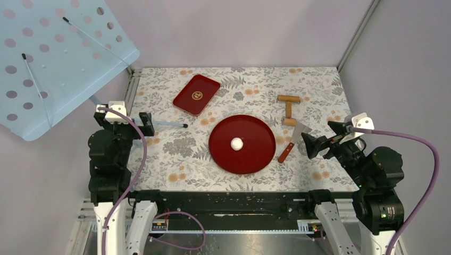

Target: Roll out the dumpling wrappers from the dough

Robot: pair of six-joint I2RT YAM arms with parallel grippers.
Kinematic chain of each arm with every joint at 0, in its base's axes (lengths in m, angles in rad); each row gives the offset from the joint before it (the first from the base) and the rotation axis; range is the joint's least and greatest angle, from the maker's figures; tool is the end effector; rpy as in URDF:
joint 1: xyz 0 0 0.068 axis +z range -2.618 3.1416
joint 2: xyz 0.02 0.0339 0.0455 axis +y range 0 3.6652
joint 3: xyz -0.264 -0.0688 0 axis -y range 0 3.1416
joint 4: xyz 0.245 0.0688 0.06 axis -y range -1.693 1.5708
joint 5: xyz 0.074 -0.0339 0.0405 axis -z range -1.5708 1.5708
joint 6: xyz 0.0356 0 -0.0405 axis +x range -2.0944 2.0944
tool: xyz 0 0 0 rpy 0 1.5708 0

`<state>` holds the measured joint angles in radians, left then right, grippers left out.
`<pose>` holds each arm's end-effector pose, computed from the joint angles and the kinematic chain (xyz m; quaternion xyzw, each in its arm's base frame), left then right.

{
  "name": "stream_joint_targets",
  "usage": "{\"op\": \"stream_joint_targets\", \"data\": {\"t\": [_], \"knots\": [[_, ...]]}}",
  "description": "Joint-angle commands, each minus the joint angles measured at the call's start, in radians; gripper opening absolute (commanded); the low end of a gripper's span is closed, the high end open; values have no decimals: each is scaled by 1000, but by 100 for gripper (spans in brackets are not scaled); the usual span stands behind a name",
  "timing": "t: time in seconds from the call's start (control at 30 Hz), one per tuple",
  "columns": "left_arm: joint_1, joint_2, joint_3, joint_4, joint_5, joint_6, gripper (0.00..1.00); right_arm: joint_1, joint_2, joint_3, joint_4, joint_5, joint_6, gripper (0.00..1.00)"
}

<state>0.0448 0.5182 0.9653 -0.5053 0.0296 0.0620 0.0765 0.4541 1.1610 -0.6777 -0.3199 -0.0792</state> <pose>0.0950 0.0032 0.3979 0.0164 0.7272 0.0259 0.6858 0.0369 0.0141 0.4372 -0.1674 0.6768 0.1100 0.7083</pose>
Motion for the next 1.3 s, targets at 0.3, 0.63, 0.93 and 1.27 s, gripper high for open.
{"op": "stream_joint_targets", "data": {"t": [0.3, 0.63, 0.93, 1.27], "knots": [[5, 10, -24, 53, 16, 23, 99, -1, 62, -40, 100, -144, -128, 98], [6, 75, -20, 55, 115, 119, 99, -1, 160, -58, 160, -27, -112, 98], [6, 183, -51, 72, 203, 159, 99, -1, 423, 48, 133, 131, -65, 98], [5, 150, -157, 122, 275, 113, 99, -1, 787, 215, 67, 252, -29, 98]]}}
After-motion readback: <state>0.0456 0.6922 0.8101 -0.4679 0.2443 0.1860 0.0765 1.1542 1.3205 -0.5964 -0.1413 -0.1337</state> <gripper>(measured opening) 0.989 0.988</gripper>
